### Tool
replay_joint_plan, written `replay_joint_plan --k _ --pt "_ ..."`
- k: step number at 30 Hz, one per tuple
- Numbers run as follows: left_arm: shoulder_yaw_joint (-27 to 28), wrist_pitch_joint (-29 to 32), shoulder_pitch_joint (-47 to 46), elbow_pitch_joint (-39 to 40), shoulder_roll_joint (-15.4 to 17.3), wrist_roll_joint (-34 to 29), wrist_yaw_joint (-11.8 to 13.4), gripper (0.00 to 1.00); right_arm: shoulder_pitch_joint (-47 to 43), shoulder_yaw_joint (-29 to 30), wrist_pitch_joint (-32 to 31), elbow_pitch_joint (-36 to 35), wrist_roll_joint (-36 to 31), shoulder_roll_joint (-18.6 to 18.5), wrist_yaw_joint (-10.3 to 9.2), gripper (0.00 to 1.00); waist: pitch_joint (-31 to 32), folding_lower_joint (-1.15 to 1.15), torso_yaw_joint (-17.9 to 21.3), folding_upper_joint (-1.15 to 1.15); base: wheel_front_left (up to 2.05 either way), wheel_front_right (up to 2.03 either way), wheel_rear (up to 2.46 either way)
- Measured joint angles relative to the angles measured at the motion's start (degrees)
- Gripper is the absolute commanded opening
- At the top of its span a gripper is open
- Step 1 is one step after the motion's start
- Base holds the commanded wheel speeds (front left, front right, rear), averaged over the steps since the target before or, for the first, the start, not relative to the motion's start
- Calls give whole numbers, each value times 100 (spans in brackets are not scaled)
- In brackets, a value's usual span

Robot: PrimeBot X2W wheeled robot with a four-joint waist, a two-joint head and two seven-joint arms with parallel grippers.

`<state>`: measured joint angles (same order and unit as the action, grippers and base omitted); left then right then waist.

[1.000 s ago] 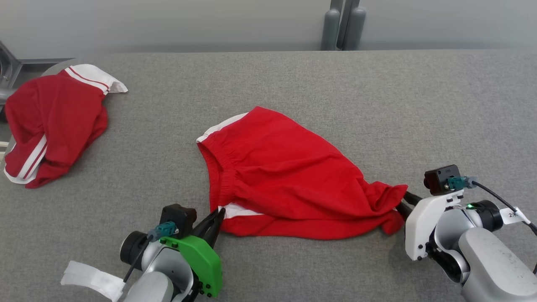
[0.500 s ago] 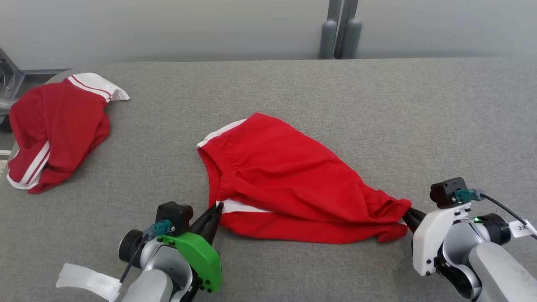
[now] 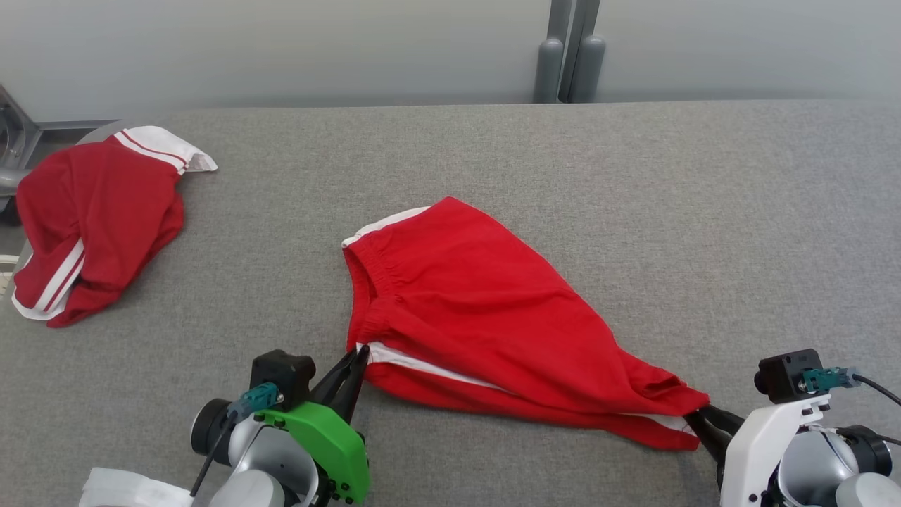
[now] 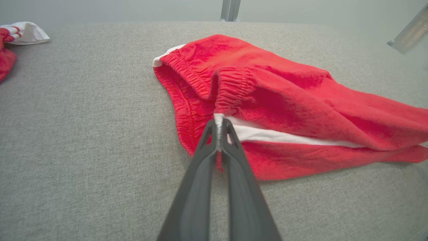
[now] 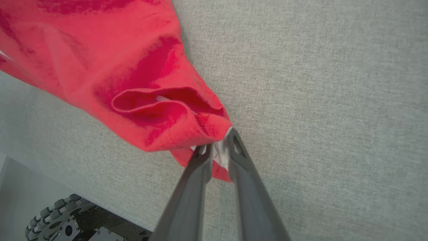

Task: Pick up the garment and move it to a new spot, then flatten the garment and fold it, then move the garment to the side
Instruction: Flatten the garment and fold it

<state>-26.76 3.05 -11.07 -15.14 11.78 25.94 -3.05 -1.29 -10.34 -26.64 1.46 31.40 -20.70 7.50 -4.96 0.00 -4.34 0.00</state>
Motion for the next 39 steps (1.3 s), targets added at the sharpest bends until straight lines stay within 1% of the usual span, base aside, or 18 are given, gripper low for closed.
replay_joint_plan --k 1,2,3,4,5,14,23,24,25,26,27,30,32,34,35,36,37,39 --pt "-13 -1 31 4 7 0 3 1 -44 29 -53 -38 -42 25 -1 100 -12 0 5 0 0 0 0" --pt "-22 -1 48 8 15 0 4 22 -80 56 -65 -68 -70 60 -1 100 -24 0 9 0 0 0 0" --pt "-35 -2 53 11 20 0 5 36 -95 79 -85 -93 -109 103 -1 100 -34 0 11 0 0 0 0" --pt "-53 -4 53 14 22 -2 8 36 -105 101 -96 -108 -155 142 -1 100 -43 0 10 0 0 0 0" --pt "-75 -3 53 9 27 -3 9 100 -112 115 -108 -115 -194 164 -1 100 -52 0 7 0 0 0 0" --pt "-146 -58 53 -126 42 -44 53 100 -143 75 -152 -67 -322 209 -1 100 -43 0 -35 0 0 0 0" --pt "-243 120 174 -219 92 18 52 100 -107 10 -101 34 -292 183 -1 100 6 0 -21 0 0 0 0" --pt "-243 123 177 -219 105 20 52 95 -99 8 -99 46 -286 177 -1 100 8 0 -19 0 0 0 0" --pt "-249 146 178 -219 121 24 51 84 -91 -1 -91 59 -286 165 -1 100 9 0 -17 0 0 0 0" --pt "-256 163 180 -219 131 26 51 71 -86 -4 -86 74 -286 153 -1 100 8 0 -16 0 0 0 0" --pt "-274 194 181 -220 140 36 46 51 -76 -15 -73 90 -286 146 -1 100 8 0 -13 0 0 0 0" --pt "-308 296 194 -230 152 69 44 37 -51 -69 -49 135 -283 147 -1 100 7 0 1 0 0 0 0" --pt "-320 303 213 -249 162 75 43 36 -20 -101 -37 172 -277 147 -1 100 1 0 8 0 0 0 0" --pt "-333 344 220 -286 168 82 42 35 29 -132 8 215 -268 146 -1 92 -3 0 10 0 0 0 0" --pt "-337 344 220 -294 170 86 35 28 48 -141 30 230 -257 144 -1 71 -5 0 10 0 0 0 0" --pt "-339 344 220 -302 171 100 34 13 51 -154 52 237 -248 141 -1 53 -11 0 9 0 0 0 0" --pt "-346 344 220 -313 171 108 34 0 51 -166 54 252 -236 137 -1 44 -18 0 8 0 0 0 0" --pt "-368 370 220 -342 171 118 29 0 55 -175 86 257 -234 126 -1 9 -32 0 5 0 0 0 0"
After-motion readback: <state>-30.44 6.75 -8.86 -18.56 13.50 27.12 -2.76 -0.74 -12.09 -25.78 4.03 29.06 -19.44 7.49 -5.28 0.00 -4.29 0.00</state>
